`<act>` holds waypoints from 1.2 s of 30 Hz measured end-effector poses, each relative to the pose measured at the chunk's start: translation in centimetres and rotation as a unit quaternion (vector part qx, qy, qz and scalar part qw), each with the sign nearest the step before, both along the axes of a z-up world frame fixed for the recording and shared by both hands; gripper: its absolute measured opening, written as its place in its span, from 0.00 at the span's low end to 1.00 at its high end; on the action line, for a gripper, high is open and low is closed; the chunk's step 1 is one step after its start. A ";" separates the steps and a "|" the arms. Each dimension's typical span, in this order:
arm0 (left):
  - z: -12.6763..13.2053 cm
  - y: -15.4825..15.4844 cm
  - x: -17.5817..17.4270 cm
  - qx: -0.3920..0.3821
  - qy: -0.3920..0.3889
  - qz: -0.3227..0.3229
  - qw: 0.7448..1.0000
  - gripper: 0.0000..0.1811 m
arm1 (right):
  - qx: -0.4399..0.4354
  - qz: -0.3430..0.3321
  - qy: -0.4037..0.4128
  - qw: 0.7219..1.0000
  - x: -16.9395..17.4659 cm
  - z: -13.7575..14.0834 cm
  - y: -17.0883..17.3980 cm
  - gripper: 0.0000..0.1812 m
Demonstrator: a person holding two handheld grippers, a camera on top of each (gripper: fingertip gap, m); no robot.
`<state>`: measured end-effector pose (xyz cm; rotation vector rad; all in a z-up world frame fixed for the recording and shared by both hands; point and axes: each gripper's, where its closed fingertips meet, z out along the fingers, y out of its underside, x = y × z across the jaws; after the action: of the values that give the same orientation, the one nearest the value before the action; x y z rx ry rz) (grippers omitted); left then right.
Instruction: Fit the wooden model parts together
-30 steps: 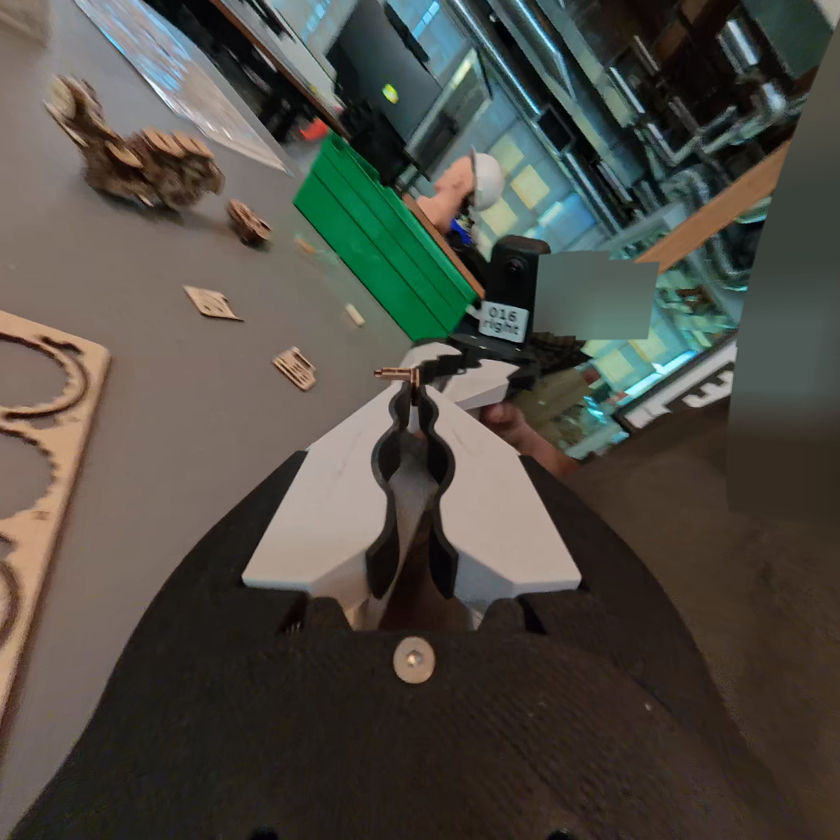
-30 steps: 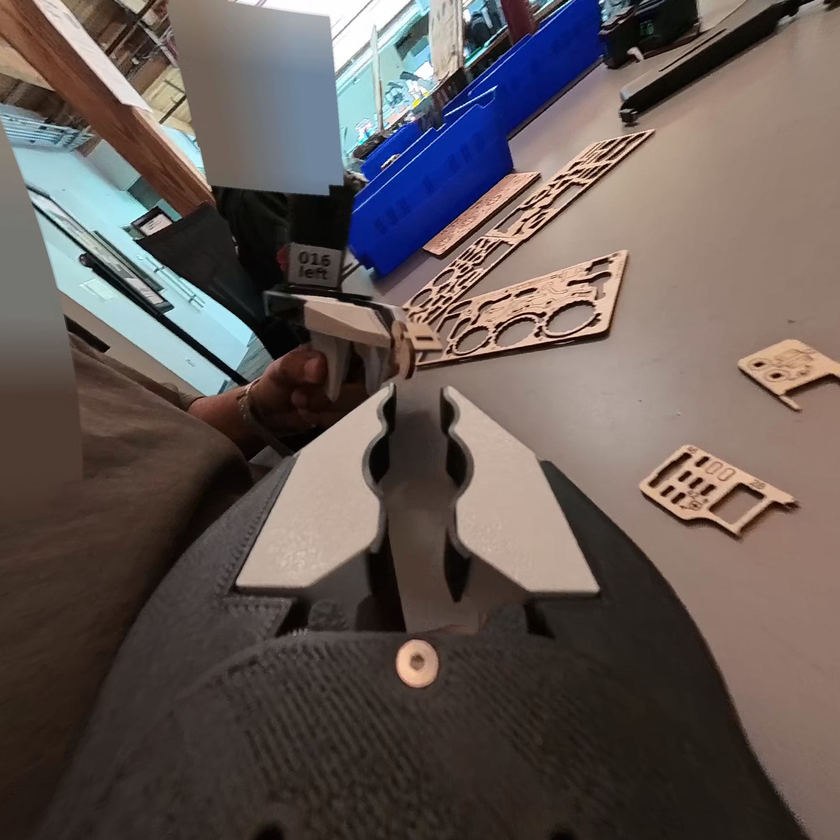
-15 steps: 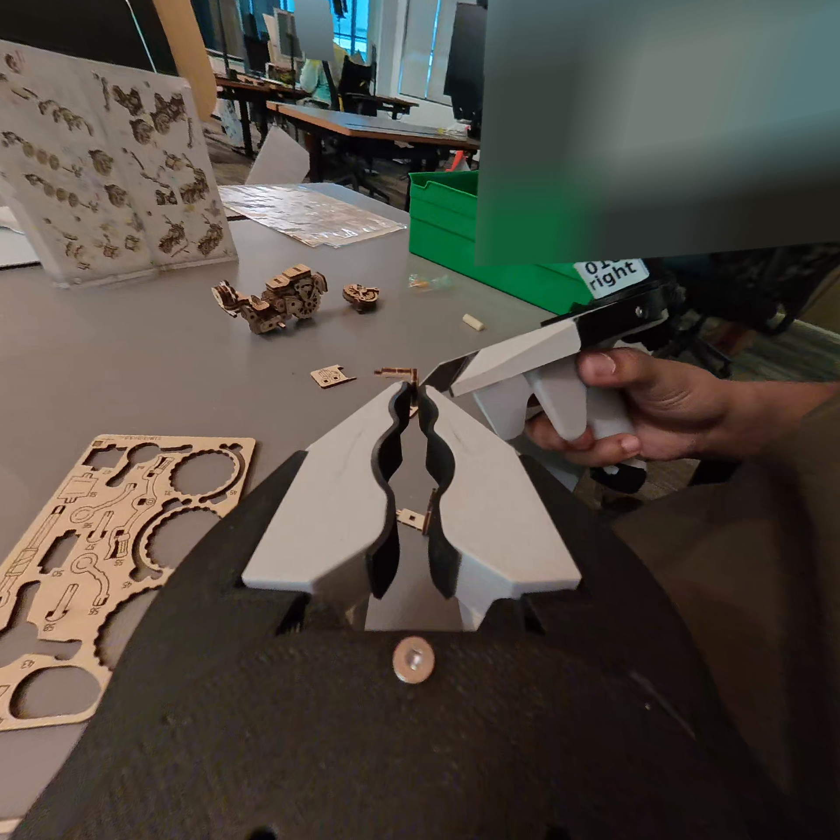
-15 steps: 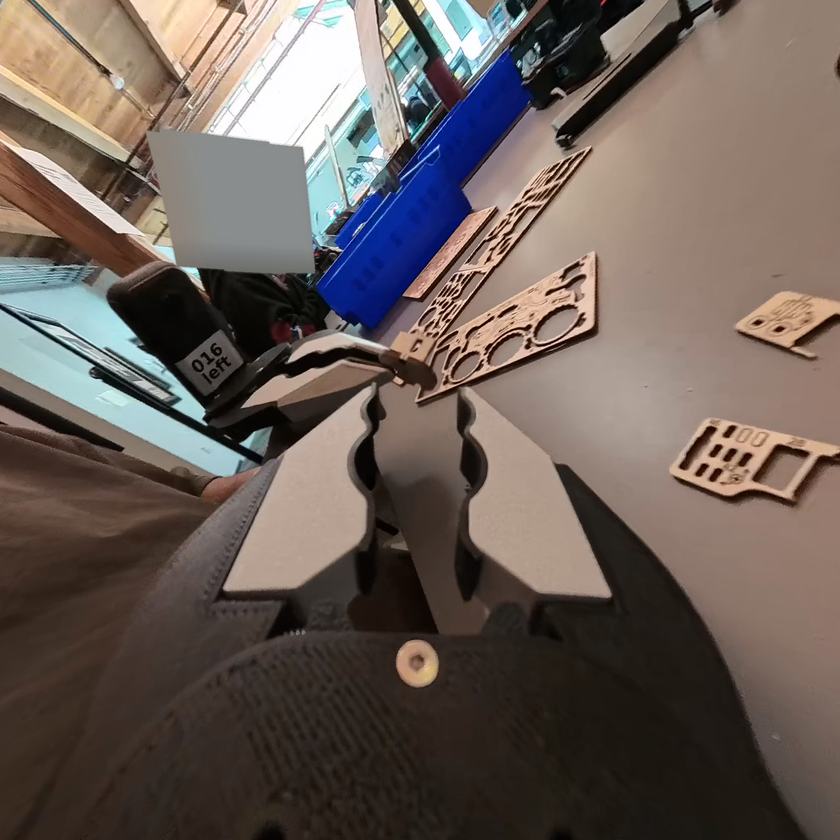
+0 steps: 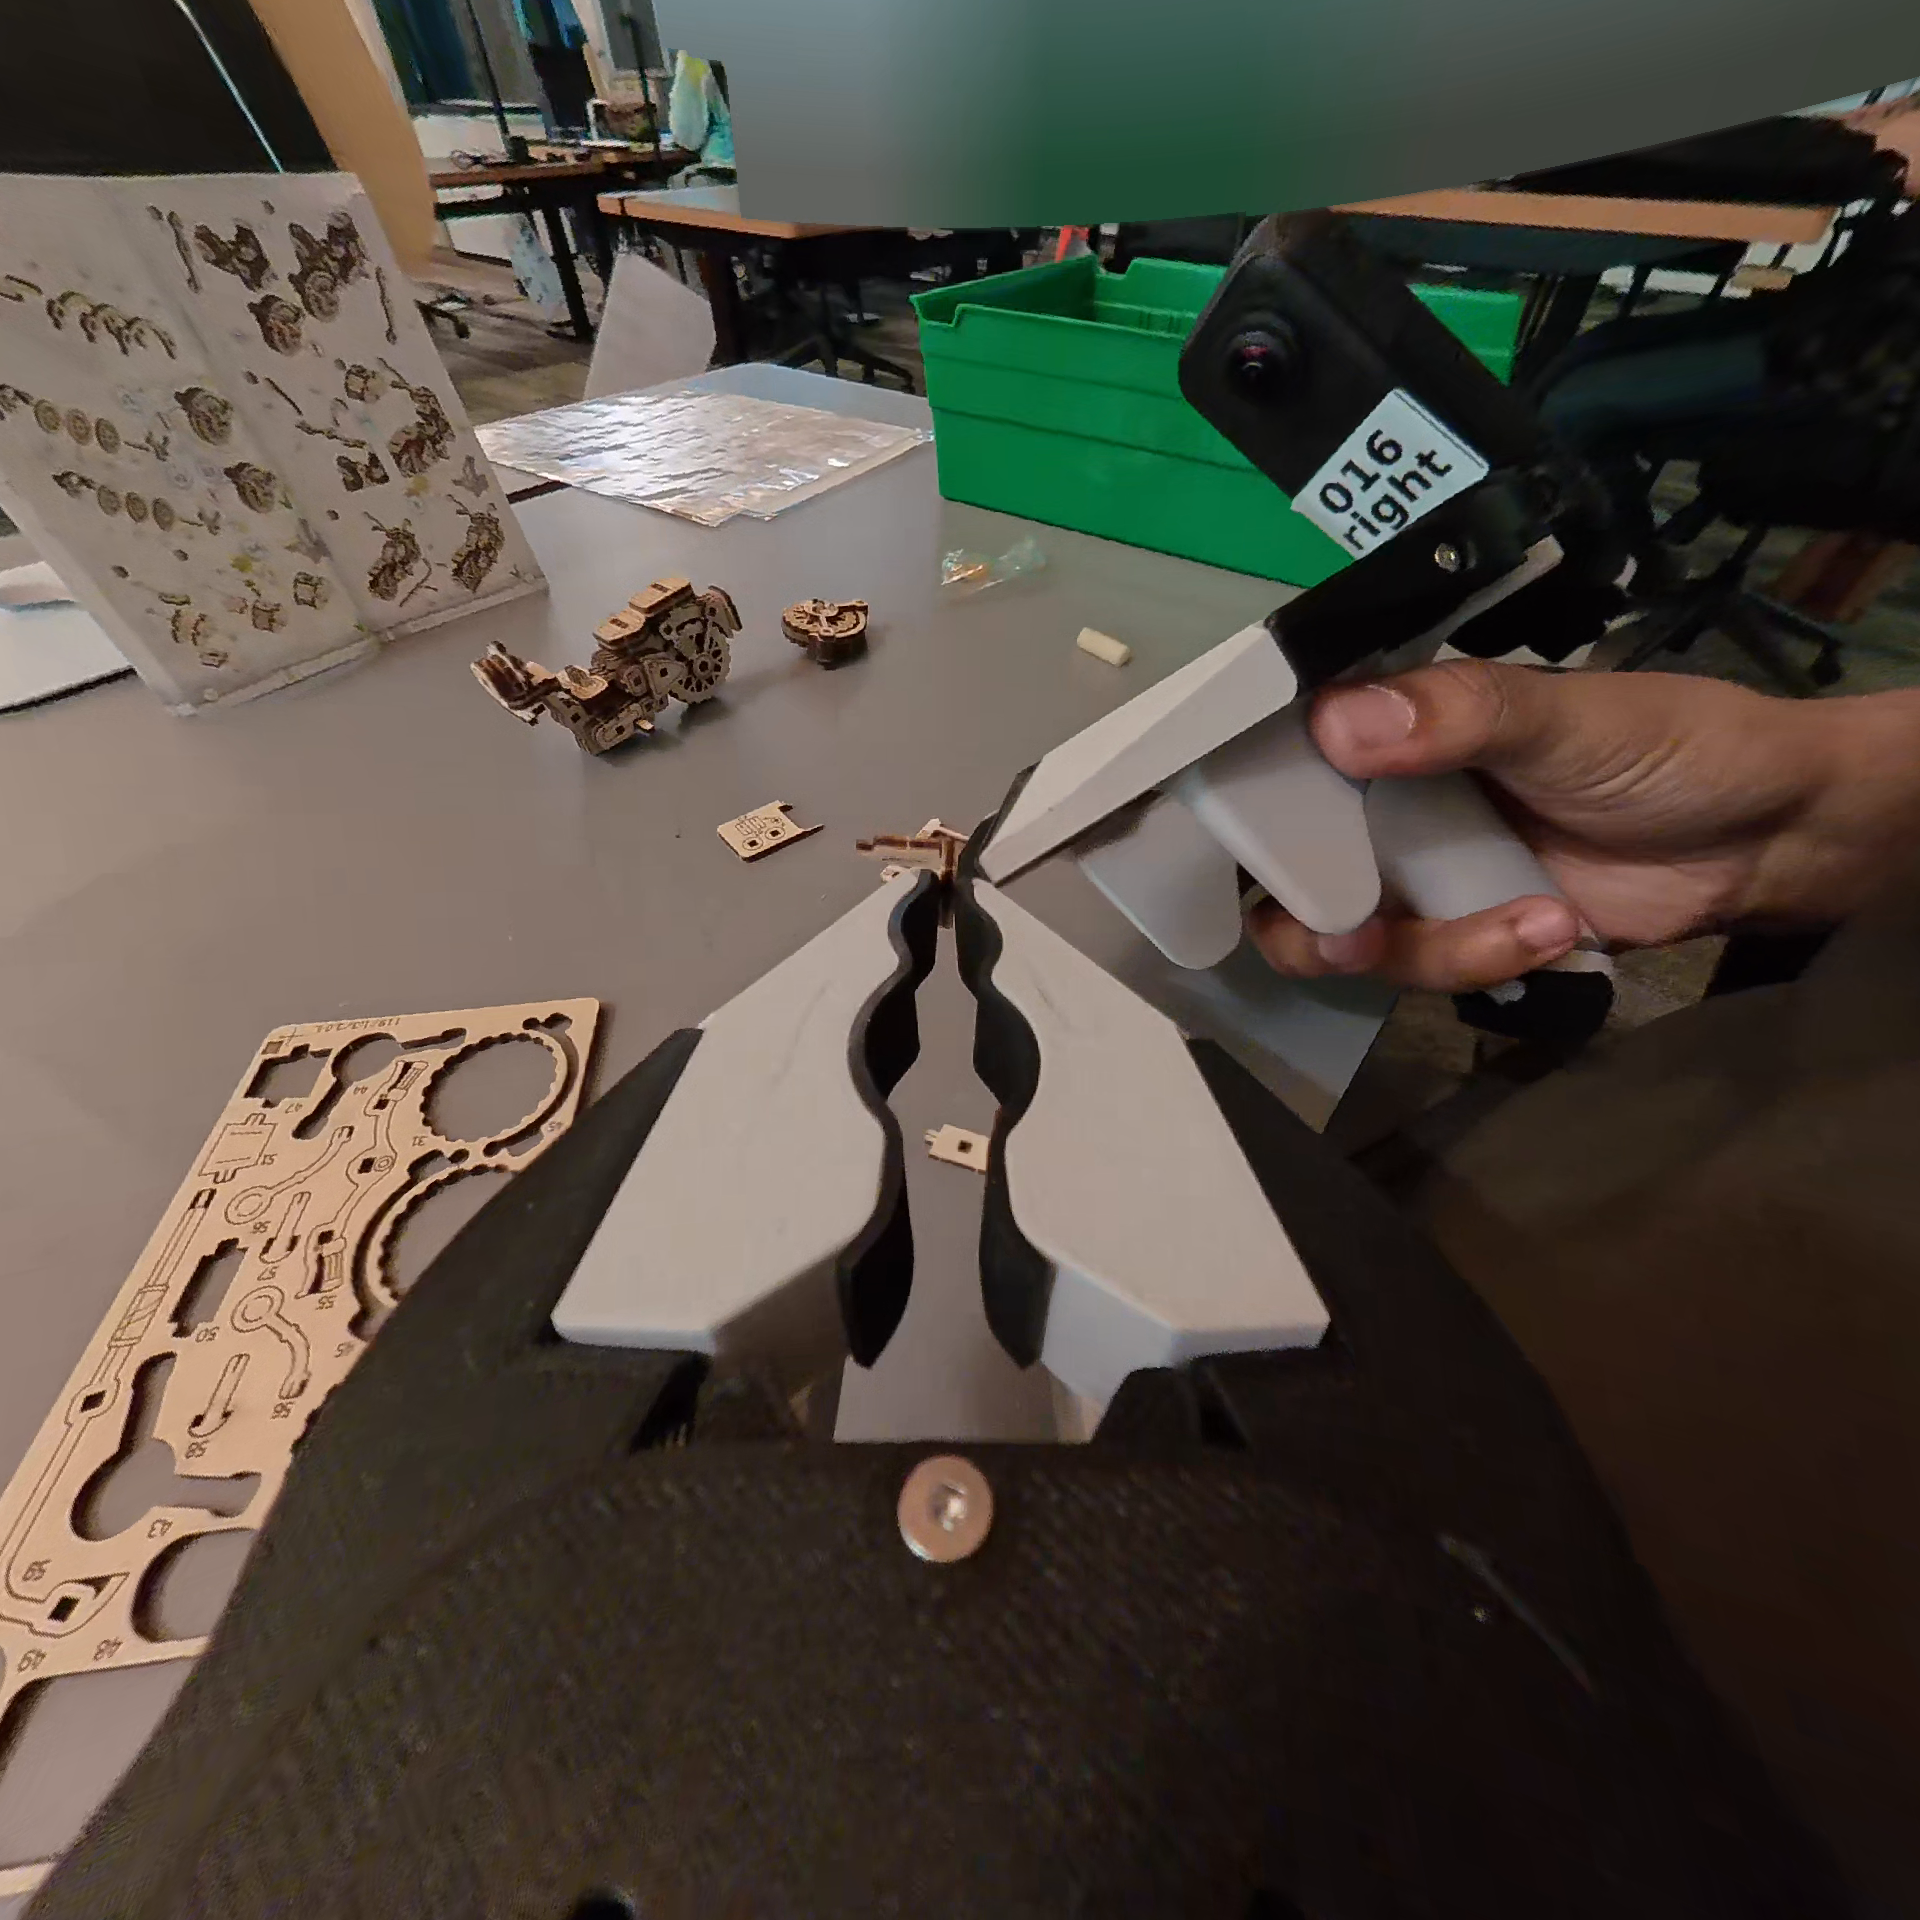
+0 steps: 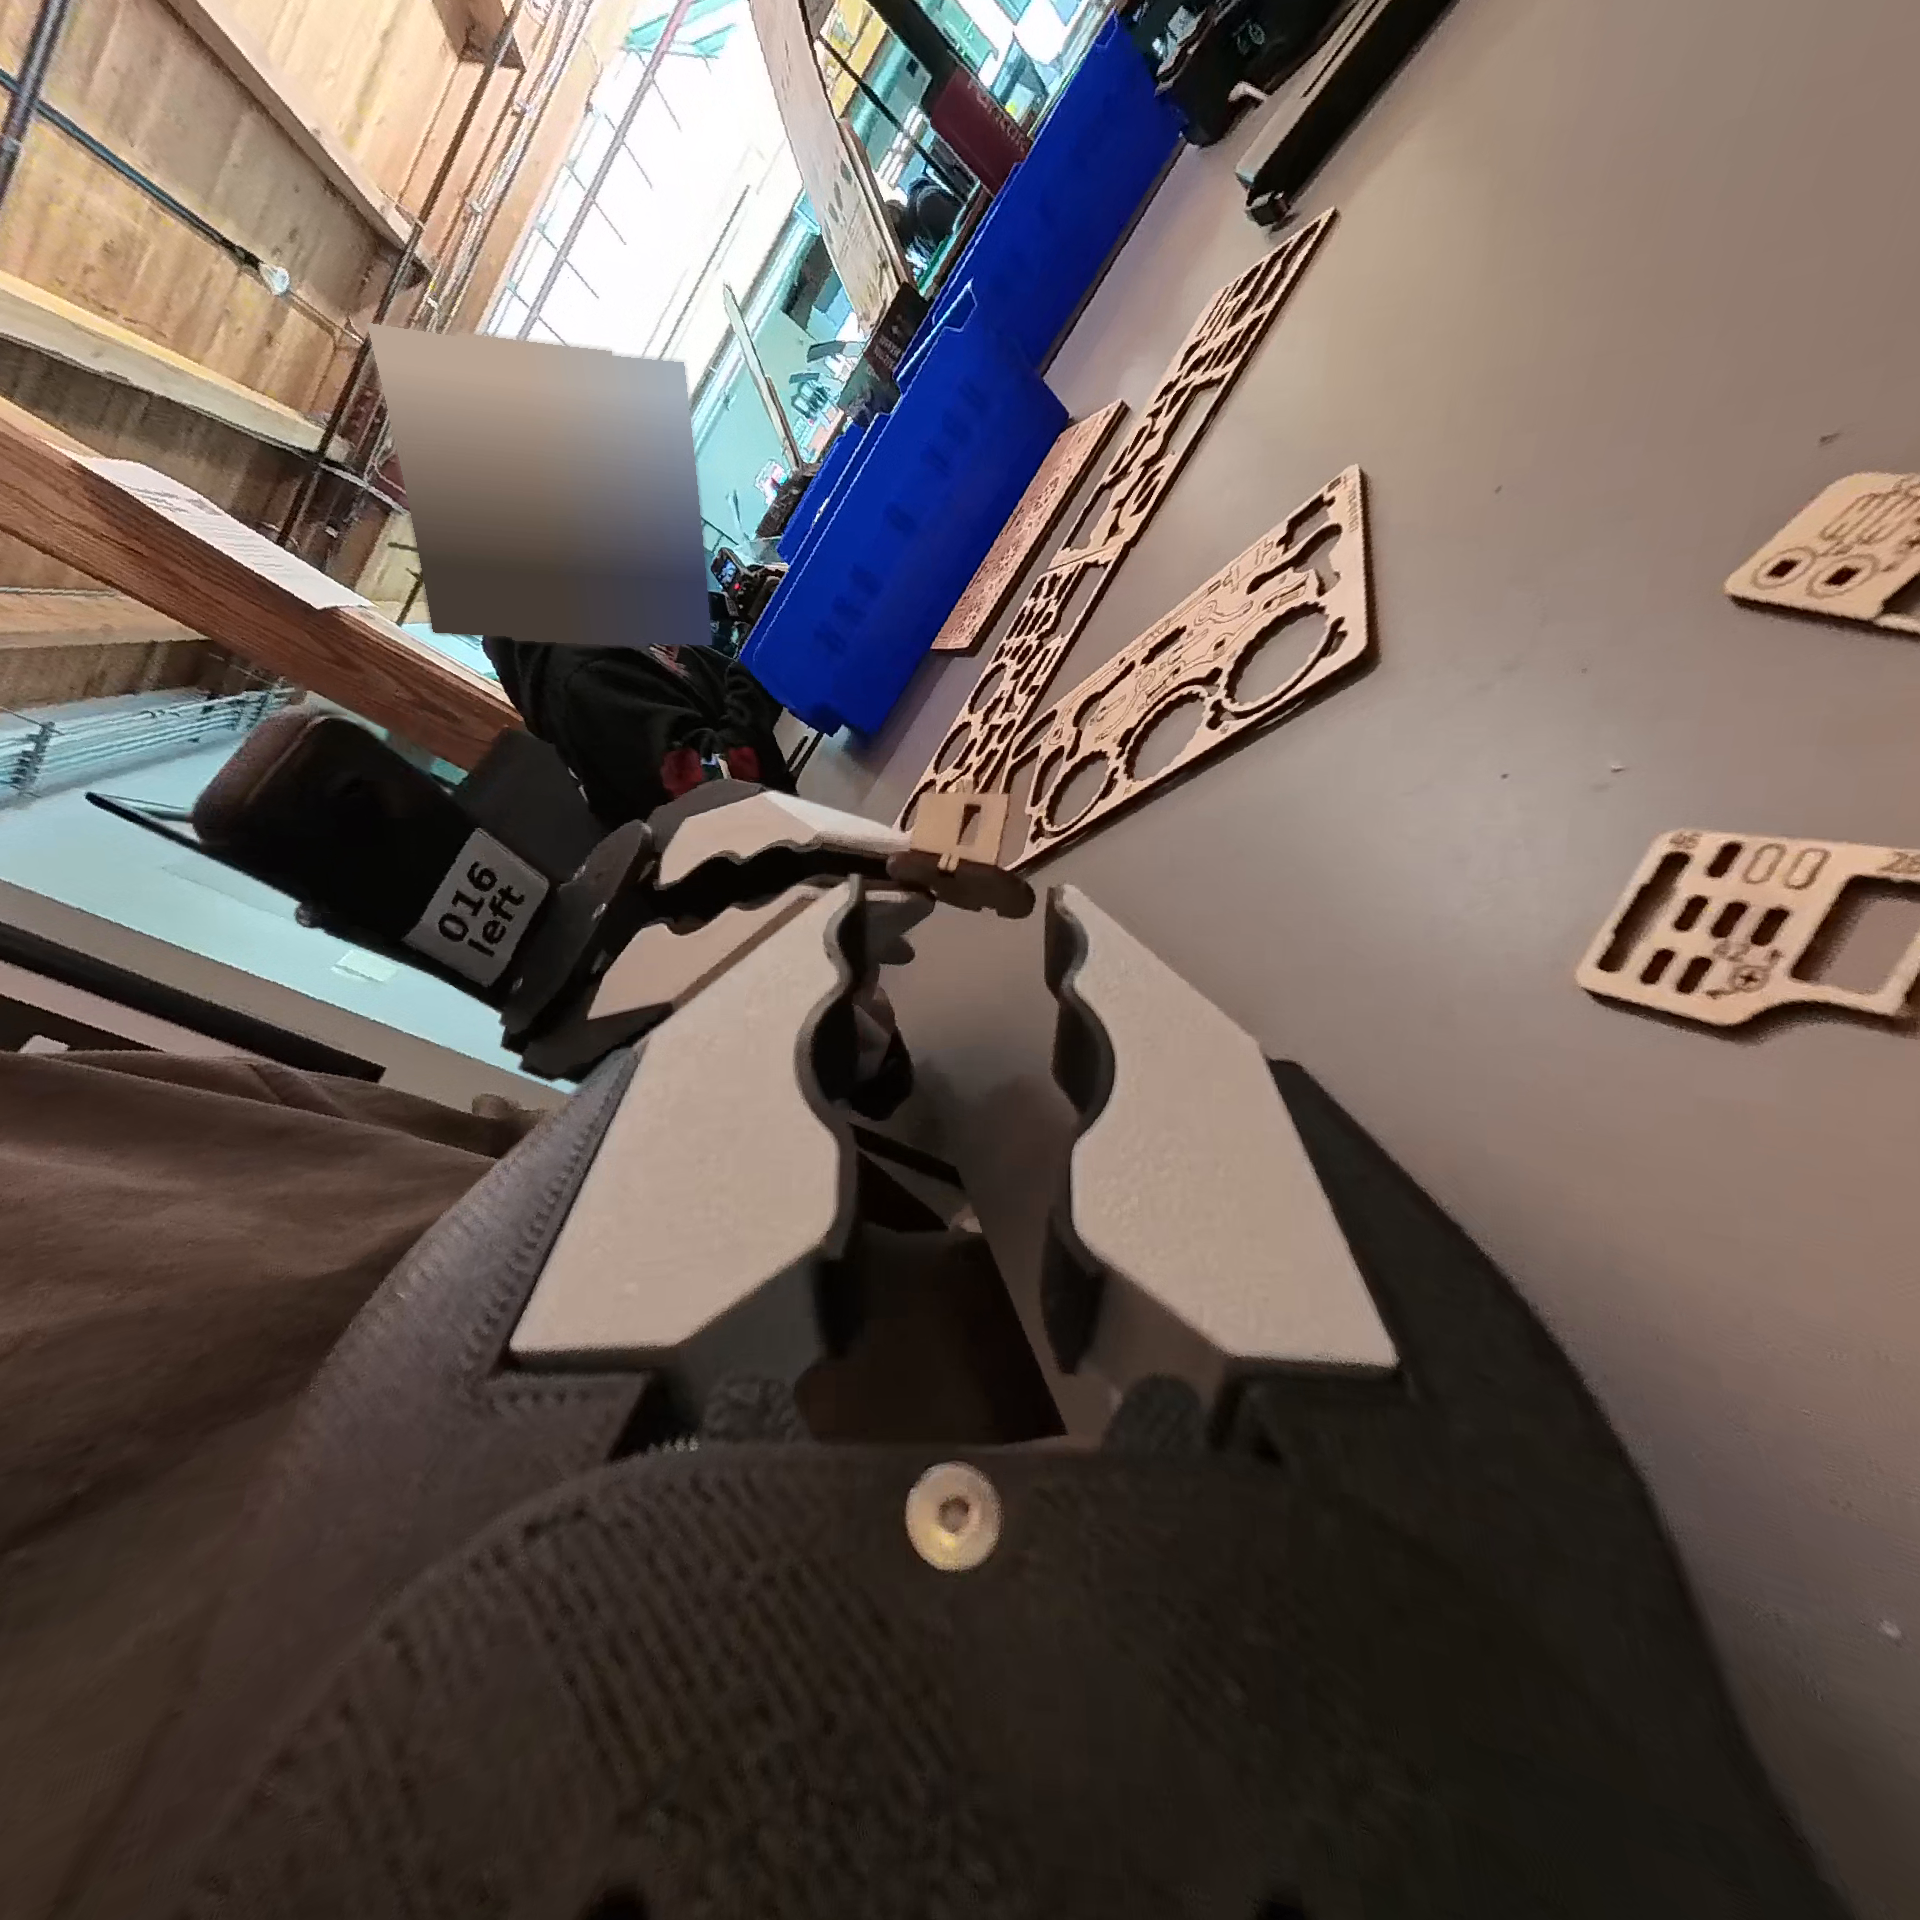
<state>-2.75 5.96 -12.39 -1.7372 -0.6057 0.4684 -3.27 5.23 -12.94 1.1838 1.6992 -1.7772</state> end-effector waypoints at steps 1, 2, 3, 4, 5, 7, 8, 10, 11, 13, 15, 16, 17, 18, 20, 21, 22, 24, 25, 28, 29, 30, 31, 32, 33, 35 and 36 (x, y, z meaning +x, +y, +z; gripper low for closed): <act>0.0 0.0 0.0 -0.006 0.005 0.001 1.000 0.01 | -0.002 0.000 -0.004 1.000 0.0 0.0 0.0 0.18; -0.1 0.0 0.0 -0.011 0.011 0.002 1.000 0.01 | -0.003 0.000 -0.007 1.000 0.0 -0.1 0.0 0.18; -0.1 0.0 0.0 -0.015 0.015 0.003 1.000 0.01 | -0.005 0.000 -0.010 1.000 0.0 -0.1 0.0 0.18; -0.1 0.1 0.1 -0.019 0.018 0.001 1.000 0.01 | -0.006 0.000 -0.013 1.000 0.0 -0.1 0.0 0.17; -0.2 0.2 0.2 -0.023 0.021 -0.001 1.000 0.01 | -0.007 -0.001 -0.016 1.000 0.0 -0.2 0.1 0.17; -0.2 0.2 0.2 -0.034 0.032 0.002 0.999 0.01 | -0.007 0.000 -0.022 1.000 0.0 -0.3 0.1 0.17; -0.3 0.2 0.2 -0.042 0.039 0.003 0.998 0.01 | -0.008 0.002 -0.025 1.000 0.0 -0.4 0.1 0.17; -0.4 0.2 0.2 -0.053 0.050 0.005 0.997 0.01 | -0.011 0.002 -0.028 1.000 0.0 -0.3 0.1 0.15; -0.4 0.3 0.3 -0.056 0.054 0.005 0.997 0.01 | -0.012 0.002 -0.029 1.000 0.0 -0.3 0.1 0.15; -0.5 0.3 0.3 -0.063 0.059 0.006 0.996 0.01 | -0.011 0.004 -0.030 0.999 0.0 -0.4 0.1 0.15; -0.5 0.3 0.3 -0.067 0.062 0.006 0.996 0.01 | -0.011 0.005 -0.029 1.000 0.0 -0.4 0.2 0.15; -0.5 0.3 0.3 -0.068 0.063 0.005 0.996 0.01 | -0.011 0.006 -0.028 1.000 0.0 -0.5 0.2 0.15; -0.5 0.3 0.3 -0.068 0.062 0.004 0.996 0.01 | -0.010 0.006 -0.027 1.000 0.0 -0.5 0.2 0.15; -0.6 0.3 0.4 -0.068 0.062 0.003 0.996 0.01 | -0.008 0.007 -0.024 1.000 0.1 -0.5 0.2 0.15; -0.6 0.4 0.4 -0.067 0.060 0.002 0.996 0.01 | -0.005 0.007 -0.016 1.000 0.0 -0.4 0.2 0.15; -0.6 0.4 0.4 -0.066 0.059 0.002 0.996 0.02 | -0.001 0.006 -0.012 1.000 0.0 -0.5 0.3 0.15; -0.5 0.4 0.4 -0.062 0.057 0.001 0.996 0.04 | 0.002 0.006 -0.007 1.000 -0.1 -0.5 0.4 0.15; -0.3 0.4 0.4 -0.046 0.042 0.000 0.998 0.09 | 0.003 0.002 0.007 1.000 -0.5 -0.3 0.9 0.15; -0.5 0.4 0.4 -0.037 0.024 -0.002 0.999 0.13 | 0.002 0.003 0.020 1.000 -0.8 0.0 1.3 0.15; -2.0 0.0 0.5 -0.031 -0.070 -0.010 0.997 0.24 | 0.009 0.030 0.086 0.996 -1.5 1.4 2.8 0.15; -2.9 -0.2 0.8 -0.041 -0.106 -0.018 0.993 0.27 | 0.022 0.049 0.111 0.992 -1.5 1.8 3.1 0.14; -4.0 -0.5 1.1 -0.059 -0.142 -0.026 0.988 0.30 | 0.041 0.070 0.138 0.987 -1.4 1.9 3.4 0.15; -5.2 -0.9 1.3 -0.081 -0.171 -0.021 0.982 0.33 | 0.069 0.089 0.168 0.979 -1.3 1.7 3.6 0.15; -6.3 -1.3 1.4 -0.103 -0.187 -0.017 0.977 0.33 | 0.103 0.107 0.202 0.968 -1.1 1.2 3.7 0.15; -7.0 -1.7 1.4 -0.121 -0.194 -0.014 0.973 0.33 | 0.140 0.127 0.235 0.953 -0.9 0.4 3.7 0.15; -7.5 -2.0 1.3 -0.143 -0.194 -0.004 0.970 0.27 | 0.212 0.164 0.279 0.922 -0.7 -1.9 3.7 0.15; -7.6 -1.9 1.3 -0.148 -0.195 -0.008 0.970 0.24 | 0.229 0.181 0.285 0.913 -0.5 -2.7 3.5 0.15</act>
<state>-1.43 4.06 -19.96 -2.1411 -0.8317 0.2097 -3.73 8.77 -15.64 0.4403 2.5807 -1.6196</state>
